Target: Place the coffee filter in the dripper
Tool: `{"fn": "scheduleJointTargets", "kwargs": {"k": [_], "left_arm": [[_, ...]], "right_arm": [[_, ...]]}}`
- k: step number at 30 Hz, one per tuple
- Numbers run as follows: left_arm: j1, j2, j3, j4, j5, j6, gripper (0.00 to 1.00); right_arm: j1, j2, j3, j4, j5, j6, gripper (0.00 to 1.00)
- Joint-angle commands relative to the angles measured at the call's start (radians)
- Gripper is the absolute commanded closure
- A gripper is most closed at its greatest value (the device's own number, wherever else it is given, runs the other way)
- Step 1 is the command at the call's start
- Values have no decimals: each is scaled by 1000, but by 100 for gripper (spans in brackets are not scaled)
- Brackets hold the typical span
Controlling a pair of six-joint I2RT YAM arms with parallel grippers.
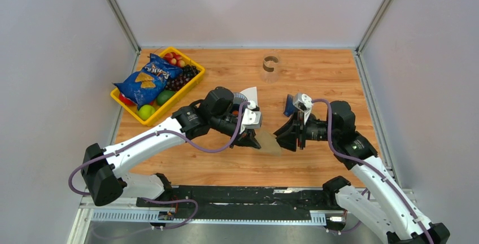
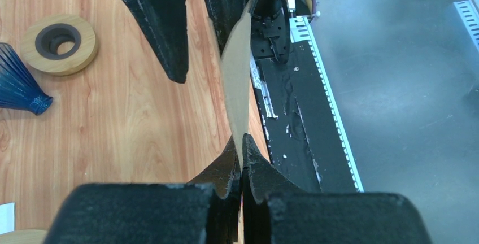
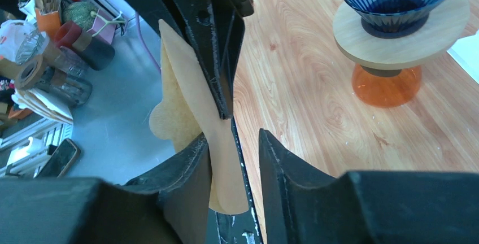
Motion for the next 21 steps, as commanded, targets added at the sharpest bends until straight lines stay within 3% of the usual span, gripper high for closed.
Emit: {"fn": "scheduleJointTargets", "kwargs": {"k": [1, 4, 7, 9, 14, 16, 19, 20, 21], "left_arm": [[-6, 7, 48, -1, 36, 40, 100], [-7, 8, 49, 14, 30, 30, 100], [-7, 6, 50, 39, 26, 11, 100], [-6, 2, 47, 78, 21, -12, 98], [-6, -3, 44, 164, -5, -70, 86], [-7, -6, 42, 181, -32, -94, 73], [-6, -27, 21, 209, -108, -145, 45], [-7, -34, 7, 230, -126, -170, 41], [-7, -47, 1, 250, -166, -185, 27]], "right_arm": [[14, -13, -6, 71, -71, 2, 65], [20, -21, -8, 84, -105, 3, 75], [26, -28, -8, 92, -105, 4, 78], [26, -42, -9, 98, -73, -4, 98], [26, -57, 2, 119, 13, 26, 100], [26, -67, 8, 119, 76, 43, 100], [26, -87, 13, 116, 161, 65, 100], [27, -95, 13, 115, 185, 74, 100], [27, -103, 15, 110, 224, 84, 100]]}}
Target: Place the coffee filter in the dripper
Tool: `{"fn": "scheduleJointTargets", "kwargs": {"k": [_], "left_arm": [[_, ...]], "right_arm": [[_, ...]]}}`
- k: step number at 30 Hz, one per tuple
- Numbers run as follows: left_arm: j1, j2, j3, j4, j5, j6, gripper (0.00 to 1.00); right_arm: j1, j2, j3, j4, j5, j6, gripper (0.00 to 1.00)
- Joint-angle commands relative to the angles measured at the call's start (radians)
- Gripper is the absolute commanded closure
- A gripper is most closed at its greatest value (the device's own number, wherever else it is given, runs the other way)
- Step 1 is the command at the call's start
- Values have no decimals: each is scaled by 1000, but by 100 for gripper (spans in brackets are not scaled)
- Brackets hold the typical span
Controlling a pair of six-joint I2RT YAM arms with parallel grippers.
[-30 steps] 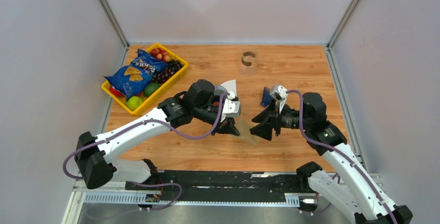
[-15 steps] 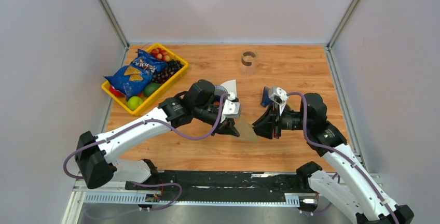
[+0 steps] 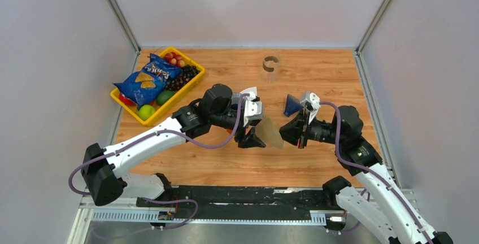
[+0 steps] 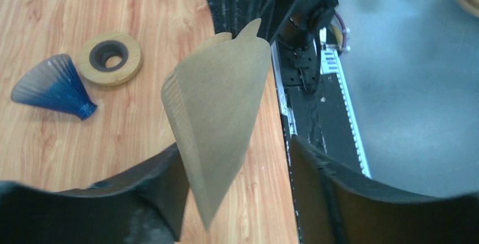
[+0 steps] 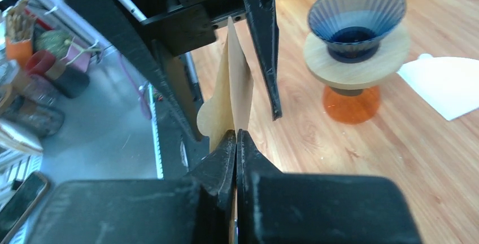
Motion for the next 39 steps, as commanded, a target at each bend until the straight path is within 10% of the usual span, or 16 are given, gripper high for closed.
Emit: {"fn": "scheduleJointTargets", "kwargs": {"k": [1, 3, 14, 39], "left_arm": [[-7, -58, -7, 115, -147, -111, 20], [-7, -75, -3, 128, -230, -160, 1], [-9, 5, 197, 90, -684, -592, 0], [-162, 382, 463, 132, -1041, -819, 0]], "right_arm": [[7, -42, 32, 34, 184, 53, 100], [8, -57, 46, -3, 327, 70, 100], [7, -46, 88, -176, 972, 271, 100], [19, 49, 74, -150, 954, 263, 100]]}}
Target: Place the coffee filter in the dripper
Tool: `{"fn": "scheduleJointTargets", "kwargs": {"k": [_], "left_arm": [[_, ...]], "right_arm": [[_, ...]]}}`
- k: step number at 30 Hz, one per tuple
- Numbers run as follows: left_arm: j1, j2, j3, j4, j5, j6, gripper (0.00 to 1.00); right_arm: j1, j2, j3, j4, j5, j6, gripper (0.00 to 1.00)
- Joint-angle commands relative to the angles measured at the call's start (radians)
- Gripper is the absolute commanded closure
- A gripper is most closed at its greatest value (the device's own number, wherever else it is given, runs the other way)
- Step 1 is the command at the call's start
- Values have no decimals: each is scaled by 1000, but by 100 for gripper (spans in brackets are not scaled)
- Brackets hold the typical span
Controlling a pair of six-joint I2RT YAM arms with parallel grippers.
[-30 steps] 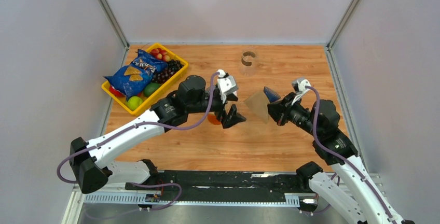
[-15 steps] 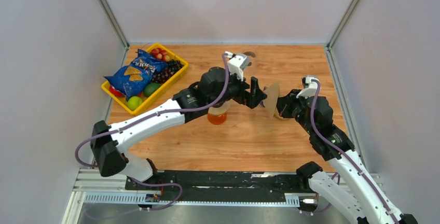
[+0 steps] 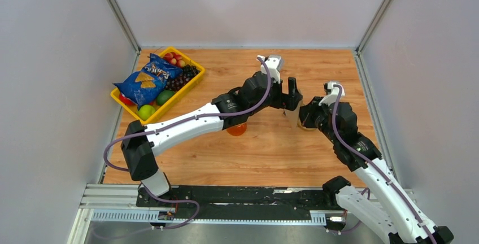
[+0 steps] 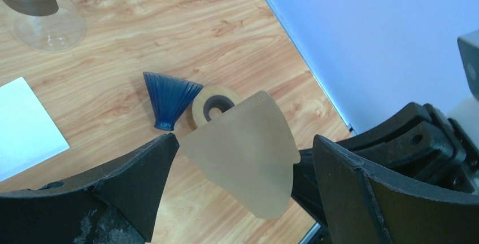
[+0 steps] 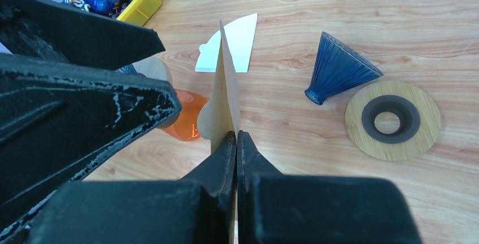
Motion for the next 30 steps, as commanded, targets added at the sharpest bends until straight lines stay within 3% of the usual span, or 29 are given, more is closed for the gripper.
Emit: {"fn": "scheduleJointTargets", "kwargs": {"k": [1, 8, 17, 30], "left_arm": [[-17, 26, 75, -3, -58, -17, 0], [-41, 73, 123, -79, -104, 24, 0], [-49, 21, 46, -75, -140, 55, 0], [-51, 41, 67, -164, -272, 91, 0]], "right_arm": [[15, 10, 22, 23, 20, -17, 100], [24, 15, 31, 26, 41, -24, 100], [24, 25, 37, 14, 65, -21, 100], [24, 38, 54, 12, 45, -36, 100]]}}
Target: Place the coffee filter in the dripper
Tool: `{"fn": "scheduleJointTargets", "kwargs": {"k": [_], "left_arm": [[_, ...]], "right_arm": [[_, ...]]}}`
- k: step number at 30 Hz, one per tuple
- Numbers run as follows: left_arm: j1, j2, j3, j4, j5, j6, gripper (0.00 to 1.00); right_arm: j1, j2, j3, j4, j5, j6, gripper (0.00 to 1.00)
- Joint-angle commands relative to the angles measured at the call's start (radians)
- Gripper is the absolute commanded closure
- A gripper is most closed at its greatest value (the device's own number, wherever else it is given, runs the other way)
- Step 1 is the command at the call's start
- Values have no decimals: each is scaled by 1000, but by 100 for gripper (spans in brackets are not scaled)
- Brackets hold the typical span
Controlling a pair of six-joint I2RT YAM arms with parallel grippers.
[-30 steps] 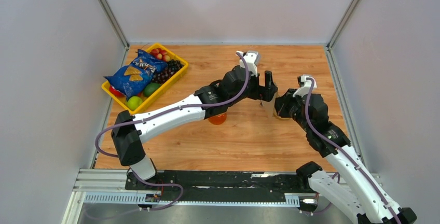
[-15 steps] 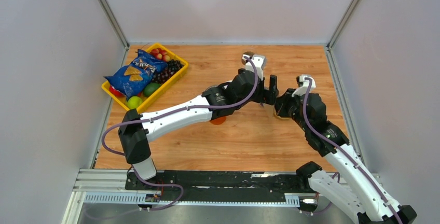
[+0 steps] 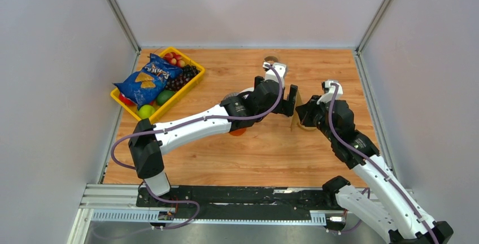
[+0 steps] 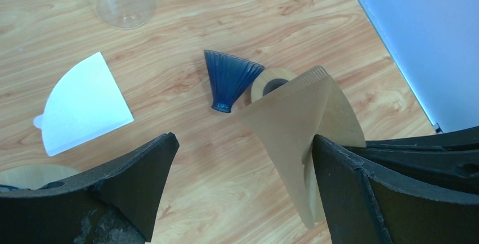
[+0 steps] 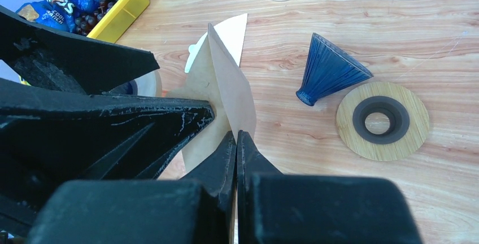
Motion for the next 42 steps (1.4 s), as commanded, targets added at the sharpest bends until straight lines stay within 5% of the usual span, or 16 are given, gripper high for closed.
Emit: {"fn": "scheduleJointTargets", "kwargs": {"k": [1, 13, 32, 42], "left_arm": [[-9, -26, 21, -34, -84, 18, 0], [-14, 66, 99, -41, 45, 17, 20], [-14, 83, 105, -63, 156, 24, 21], [-21, 80, 103, -139, 23, 31, 27]], "right_arm": [[5, -1, 43, 13, -7, -23, 100], [8, 16, 47, 14, 17, 6, 100], [8, 10, 44, 16, 39, 20, 100], [8, 26, 49, 10, 31, 6, 100]]}}
